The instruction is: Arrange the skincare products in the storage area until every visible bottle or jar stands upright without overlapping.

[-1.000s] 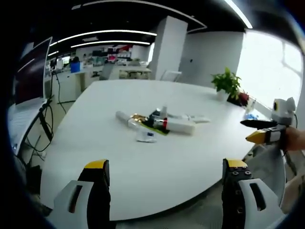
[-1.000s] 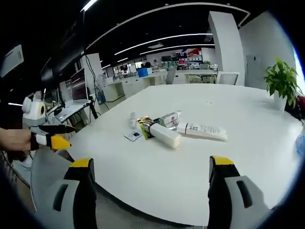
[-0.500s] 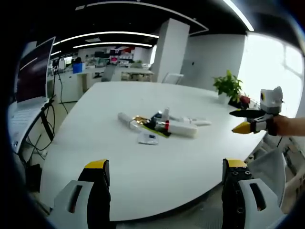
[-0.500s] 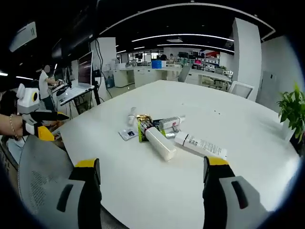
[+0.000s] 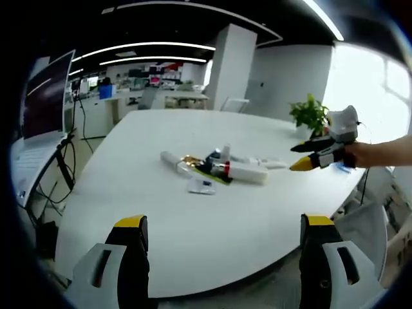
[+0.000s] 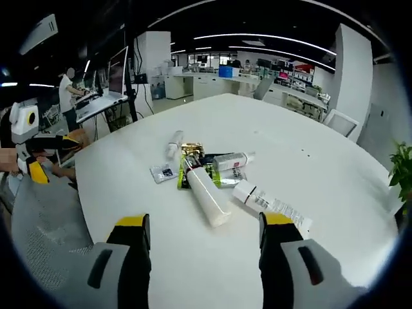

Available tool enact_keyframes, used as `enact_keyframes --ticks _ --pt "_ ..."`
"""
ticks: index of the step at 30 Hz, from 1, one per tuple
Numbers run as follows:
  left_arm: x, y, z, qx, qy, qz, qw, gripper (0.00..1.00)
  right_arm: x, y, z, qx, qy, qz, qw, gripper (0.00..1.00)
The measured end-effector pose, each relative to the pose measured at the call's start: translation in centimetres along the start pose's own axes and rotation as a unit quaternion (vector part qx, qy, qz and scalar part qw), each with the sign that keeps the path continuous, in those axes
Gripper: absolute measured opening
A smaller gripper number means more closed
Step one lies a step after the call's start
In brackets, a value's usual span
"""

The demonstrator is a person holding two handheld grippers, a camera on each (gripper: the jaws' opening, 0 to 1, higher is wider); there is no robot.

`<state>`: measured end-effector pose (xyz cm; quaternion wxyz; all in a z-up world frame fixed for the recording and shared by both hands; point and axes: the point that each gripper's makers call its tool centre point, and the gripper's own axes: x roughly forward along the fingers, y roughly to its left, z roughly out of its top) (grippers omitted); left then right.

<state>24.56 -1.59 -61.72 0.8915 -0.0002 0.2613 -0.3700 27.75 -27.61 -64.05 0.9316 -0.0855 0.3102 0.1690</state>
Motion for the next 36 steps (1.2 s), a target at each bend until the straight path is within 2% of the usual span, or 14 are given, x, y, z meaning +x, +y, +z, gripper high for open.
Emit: enact_keyframes --ticks 3,11,22,28,36 --pt "-0.1 0.3 0.0 -0.001 0.0 0.008 1.0 0.94 1.3 0.0 -0.1 -0.016 0.016 0.015 0.9996 0.65" --pt "0.1 0.7 -0.1 -0.009 0.001 0.012 0.9999 0.95 4.8 0.2 0.3 -0.045 0.054 0.055 0.996 0.58" --pt "0.1 0.8 -0.3 -0.007 0.005 0.017 0.9998 0.95 8.9 0.1 0.4 -0.08 0.096 0.082 0.9888 0.51" --pt "0.1 1.1 -0.4 -0.005 0.006 0.026 0.9996 0.95 11.3 -0.1 -0.3 -0.083 0.113 0.089 0.9861 0.44" --pt "0.2 1.4 -0.5 -0.005 0.011 0.035 0.9993 0.95 13.9 0.6 0.5 -0.097 0.121 0.104 0.9824 0.35"
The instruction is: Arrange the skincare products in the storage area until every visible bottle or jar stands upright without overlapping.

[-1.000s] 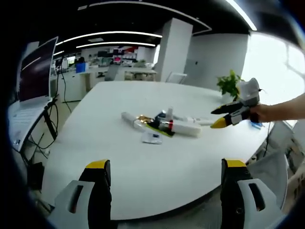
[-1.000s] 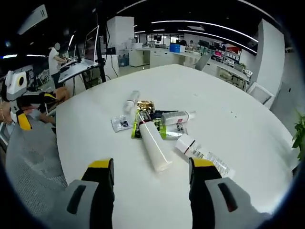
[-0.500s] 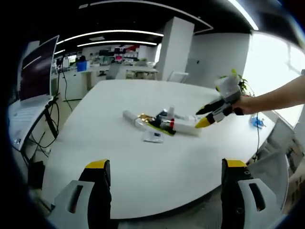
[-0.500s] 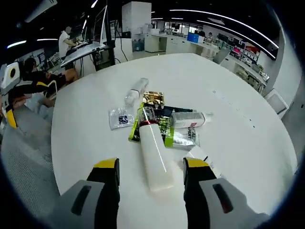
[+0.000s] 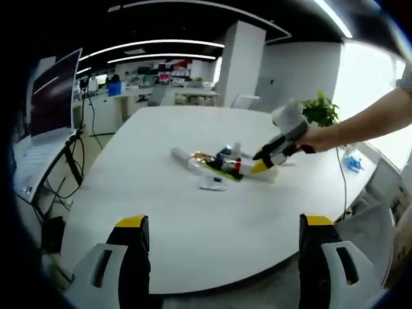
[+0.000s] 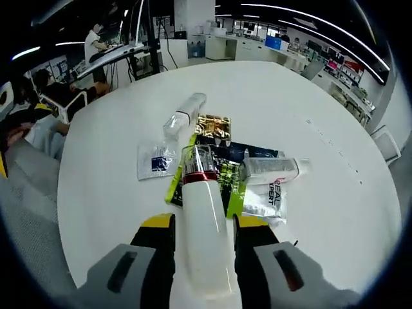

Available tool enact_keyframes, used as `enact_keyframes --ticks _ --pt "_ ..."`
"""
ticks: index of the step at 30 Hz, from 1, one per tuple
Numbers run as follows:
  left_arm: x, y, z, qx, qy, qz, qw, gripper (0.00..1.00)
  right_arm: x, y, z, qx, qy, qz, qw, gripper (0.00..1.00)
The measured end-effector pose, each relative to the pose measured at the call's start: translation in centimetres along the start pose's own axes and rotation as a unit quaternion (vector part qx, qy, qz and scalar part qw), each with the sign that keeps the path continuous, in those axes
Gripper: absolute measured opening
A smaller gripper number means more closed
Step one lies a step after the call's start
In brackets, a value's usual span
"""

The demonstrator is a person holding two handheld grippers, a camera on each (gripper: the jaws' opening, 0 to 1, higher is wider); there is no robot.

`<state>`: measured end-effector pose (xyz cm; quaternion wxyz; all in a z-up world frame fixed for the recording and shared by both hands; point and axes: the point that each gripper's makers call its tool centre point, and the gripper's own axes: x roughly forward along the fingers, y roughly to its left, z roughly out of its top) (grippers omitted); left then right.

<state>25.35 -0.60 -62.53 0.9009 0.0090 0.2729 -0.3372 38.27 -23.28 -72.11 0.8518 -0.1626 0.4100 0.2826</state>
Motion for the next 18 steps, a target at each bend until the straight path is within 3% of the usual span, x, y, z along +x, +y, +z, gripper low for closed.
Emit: enact_keyframes --ticks 7,11,15,17,18 --pt "-0.1 0.4 0.1 -0.001 -0.003 0.011 0.9999 0.95 1.2 0.6 0.5 -0.02 0.035 0.015 0.9991 0.3" --pt "-0.2 0.6 0.2 -0.006 -0.006 0.016 0.9998 0.95 1.5 1.1 0.0 -0.061 0.078 0.011 0.9951 0.29" --pt "-0.2 0.6 0.2 -0.006 -0.006 0.016 0.9998 0.95 1.7 1.3 -0.7 -0.109 0.125 0.008 0.9861 0.3" --pt "-0.1 0.6 0.1 -0.004 -0.004 0.015 0.9999 0.95 1.9 2.4 -1.1 -0.124 0.137 0.034 0.9821 0.31" --pt "-0.1 0.5 0.1 -0.004 -0.003 0.015 0.9999 0.95 2.0 2.0 -0.7 -0.111 0.131 0.022 0.9849 0.31"
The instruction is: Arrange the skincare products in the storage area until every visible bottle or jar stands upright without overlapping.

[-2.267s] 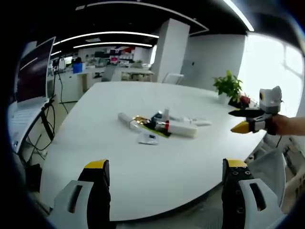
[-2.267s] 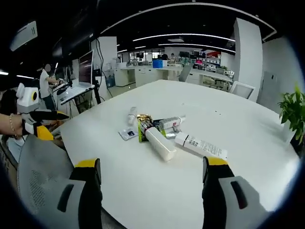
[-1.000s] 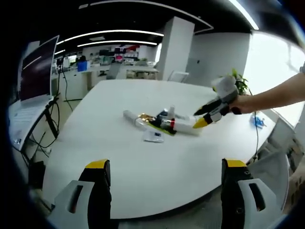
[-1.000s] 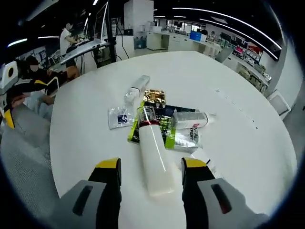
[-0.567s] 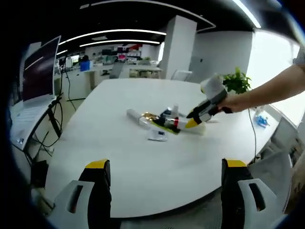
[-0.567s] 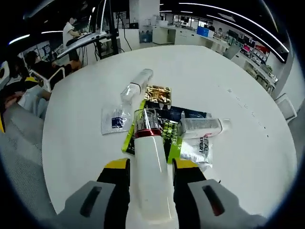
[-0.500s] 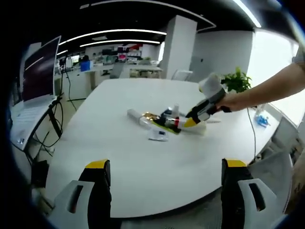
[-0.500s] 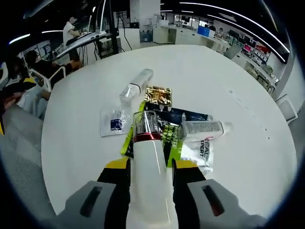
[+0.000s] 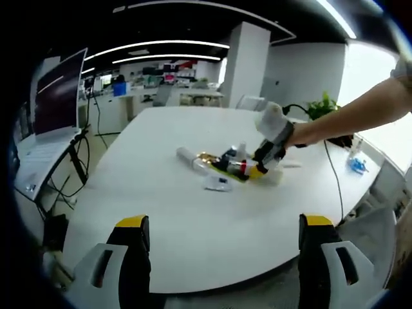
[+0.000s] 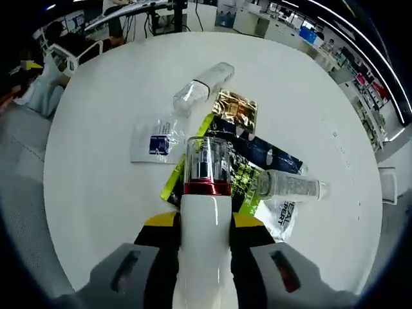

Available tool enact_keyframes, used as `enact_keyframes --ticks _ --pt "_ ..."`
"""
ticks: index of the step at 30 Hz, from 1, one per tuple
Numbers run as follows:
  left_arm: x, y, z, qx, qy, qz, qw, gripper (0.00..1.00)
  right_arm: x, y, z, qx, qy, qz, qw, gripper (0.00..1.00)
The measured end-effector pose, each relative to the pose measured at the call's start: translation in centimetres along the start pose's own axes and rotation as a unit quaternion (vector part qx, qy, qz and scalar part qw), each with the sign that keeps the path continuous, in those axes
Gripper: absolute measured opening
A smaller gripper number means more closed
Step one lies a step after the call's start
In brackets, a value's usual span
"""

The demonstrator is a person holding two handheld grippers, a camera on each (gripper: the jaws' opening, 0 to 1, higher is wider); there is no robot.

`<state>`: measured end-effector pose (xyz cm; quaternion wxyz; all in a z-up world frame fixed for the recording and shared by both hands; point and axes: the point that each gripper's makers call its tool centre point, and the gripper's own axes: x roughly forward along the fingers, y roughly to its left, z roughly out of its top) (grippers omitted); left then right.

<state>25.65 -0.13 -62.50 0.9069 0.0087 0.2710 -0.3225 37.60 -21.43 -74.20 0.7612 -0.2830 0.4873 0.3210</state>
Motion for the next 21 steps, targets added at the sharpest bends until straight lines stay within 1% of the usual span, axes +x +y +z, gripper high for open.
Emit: enact_keyframes --ticks 1,4,8,13,16,18,21 --pt "0.0 0.0 0.0 0.001 0.001 0.0 1.0 0.95 0.0 -0.1 -0.1 0.022 0.003 0.003 0.9998 0.31" --pt "0.0 0.0 0.0 0.002 0.001 0.001 1.0 0.95 -0.1 -0.3 -0.2 0.042 -0.007 0.004 0.9991 0.3" --pt "0.0 0.0 0.0 0.004 0.001 0.001 1.0 0.94 -0.2 -0.3 -0.1 0.036 -0.012 -0.004 0.9993 0.29" --pt "0.0 -0.1 0.0 0.007 0.002 0.0 1.0 0.94 -0.4 -0.3 -0.2 0.025 -0.022 -0.027 0.9991 0.28" --pt "0.0 -0.2 -0.1 0.007 0.002 -0.003 1.0 0.94 -1.3 -0.2 0.0 0.016 -0.045 -0.045 0.9978 0.28" --pt "0.0 -0.3 0.0 0.007 0.002 -0.006 1.0 0.94 -2.0 -0.2 0.2 0.024 -0.062 -0.05 0.9966 0.28" --pt "0.0 -0.4 0.0 0.008 0.002 -0.009 0.9999 0.94 -3.4 -0.5 0.1 0.044 -0.09 -0.066 0.9928 0.27"
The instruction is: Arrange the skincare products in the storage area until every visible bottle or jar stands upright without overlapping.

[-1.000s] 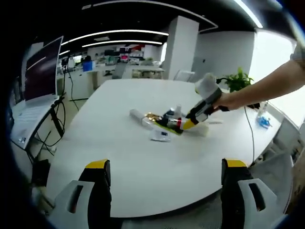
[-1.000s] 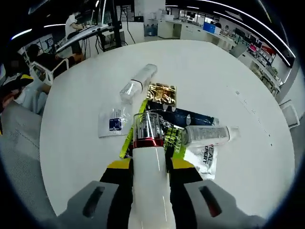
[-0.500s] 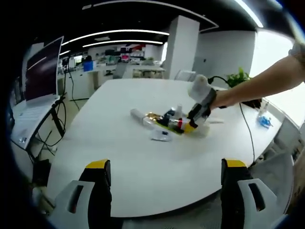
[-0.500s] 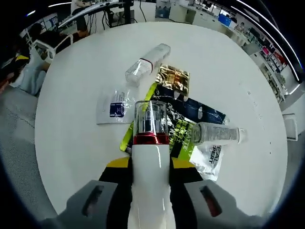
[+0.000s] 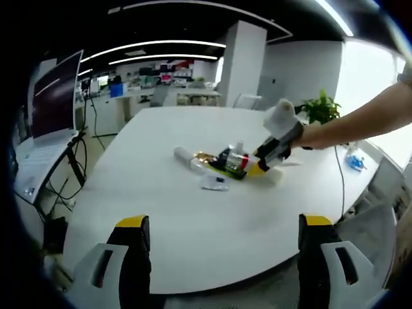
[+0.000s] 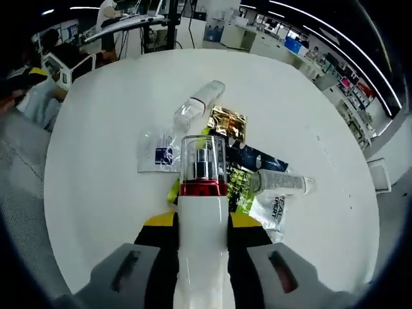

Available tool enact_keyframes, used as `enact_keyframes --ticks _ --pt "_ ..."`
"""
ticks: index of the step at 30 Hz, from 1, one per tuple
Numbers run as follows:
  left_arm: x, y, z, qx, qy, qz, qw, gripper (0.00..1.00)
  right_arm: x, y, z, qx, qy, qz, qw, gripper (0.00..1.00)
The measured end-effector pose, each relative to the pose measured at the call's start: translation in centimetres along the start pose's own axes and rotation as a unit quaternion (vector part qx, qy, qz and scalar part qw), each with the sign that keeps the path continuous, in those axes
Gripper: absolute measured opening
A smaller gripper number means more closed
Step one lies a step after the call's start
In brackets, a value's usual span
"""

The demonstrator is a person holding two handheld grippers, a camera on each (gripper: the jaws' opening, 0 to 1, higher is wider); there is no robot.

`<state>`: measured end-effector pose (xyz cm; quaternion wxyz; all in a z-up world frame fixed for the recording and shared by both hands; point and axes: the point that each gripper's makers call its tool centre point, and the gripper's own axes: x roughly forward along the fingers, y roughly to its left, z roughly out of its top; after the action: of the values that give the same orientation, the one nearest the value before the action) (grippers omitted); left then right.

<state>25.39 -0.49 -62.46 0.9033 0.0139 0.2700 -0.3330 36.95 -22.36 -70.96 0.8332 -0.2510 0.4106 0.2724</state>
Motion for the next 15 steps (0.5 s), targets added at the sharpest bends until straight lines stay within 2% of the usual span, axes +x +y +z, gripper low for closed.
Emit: enact_keyframes --ticks 4,9,15 --pt "0.0 -0.2 0.0 0.001 -0.001 -0.006 1.0 0.94 -1.7 -0.2 -0.3 0.041 -0.029 -0.014 0.9986 0.27" --pt "-0.1 -0.5 0.1 0.002 -0.002 -0.015 0.9999 0.94 -3.3 0.0 -1.3 0.069 -0.046 -0.027 0.9962 0.27" --pt "-0.1 -0.8 0.1 0.005 -0.004 -0.025 0.9997 0.94 -5.5 0.9 -2.2 0.117 -0.076 -0.039 0.9895 0.27"
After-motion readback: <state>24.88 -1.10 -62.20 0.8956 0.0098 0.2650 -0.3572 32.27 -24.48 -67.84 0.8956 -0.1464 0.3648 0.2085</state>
